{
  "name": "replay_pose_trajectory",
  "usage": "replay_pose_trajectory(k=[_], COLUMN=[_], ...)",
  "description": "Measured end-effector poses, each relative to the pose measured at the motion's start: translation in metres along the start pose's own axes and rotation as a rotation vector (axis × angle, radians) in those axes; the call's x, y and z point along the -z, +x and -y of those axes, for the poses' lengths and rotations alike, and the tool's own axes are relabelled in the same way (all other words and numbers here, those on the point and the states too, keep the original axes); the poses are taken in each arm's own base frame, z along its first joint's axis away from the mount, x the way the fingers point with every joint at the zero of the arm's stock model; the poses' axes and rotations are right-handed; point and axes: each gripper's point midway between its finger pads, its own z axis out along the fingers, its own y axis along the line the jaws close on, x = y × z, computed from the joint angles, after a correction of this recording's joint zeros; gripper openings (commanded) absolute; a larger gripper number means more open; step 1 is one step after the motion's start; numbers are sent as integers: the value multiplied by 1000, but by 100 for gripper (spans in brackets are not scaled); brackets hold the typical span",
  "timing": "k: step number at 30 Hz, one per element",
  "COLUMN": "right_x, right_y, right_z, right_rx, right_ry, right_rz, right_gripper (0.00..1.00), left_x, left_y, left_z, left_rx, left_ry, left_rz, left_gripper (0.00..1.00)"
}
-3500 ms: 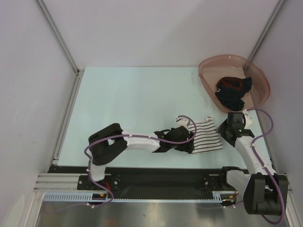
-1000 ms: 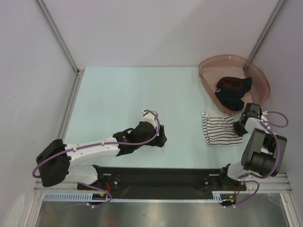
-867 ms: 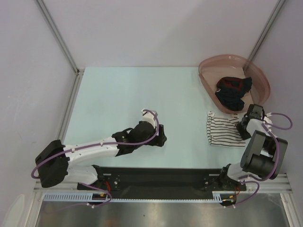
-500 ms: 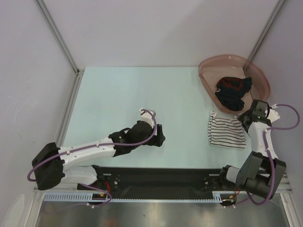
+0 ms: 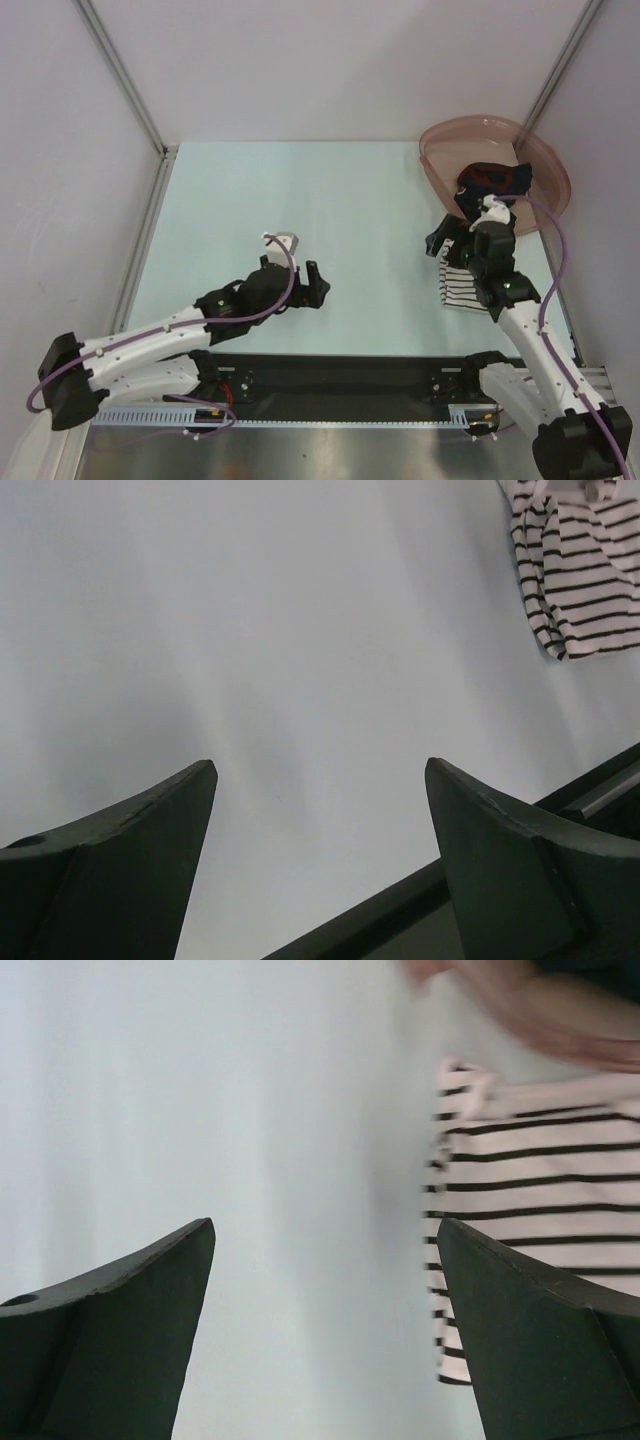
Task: Fold and stack the tank tops
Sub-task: Neatly place the folded tank top to the corner
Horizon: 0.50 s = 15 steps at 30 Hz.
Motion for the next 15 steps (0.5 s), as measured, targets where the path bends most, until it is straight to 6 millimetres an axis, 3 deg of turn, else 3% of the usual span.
replay_pose_trajectory(k=[2, 5, 9, 15], right_x=[4, 3, 2, 5], right_y=[21, 52, 84, 129], right_z=[-25, -46, -60, -74], right_rx=[61, 119, 165, 238], right_ry=[-141, -279, -420, -575], right_rz=[-12, -55, -96, -130], right_gripper=[100, 100, 100, 100], left_x=[11, 28, 46, 52], left_y=[-3, -9, -11, 8], left_z=[-11, -27, -49, -81], left_rx=[9, 29, 58, 33], left_ry=[-15, -31, -50, -85], left_rz=[44, 113, 204, 261], left_gripper=[100, 100, 100, 100])
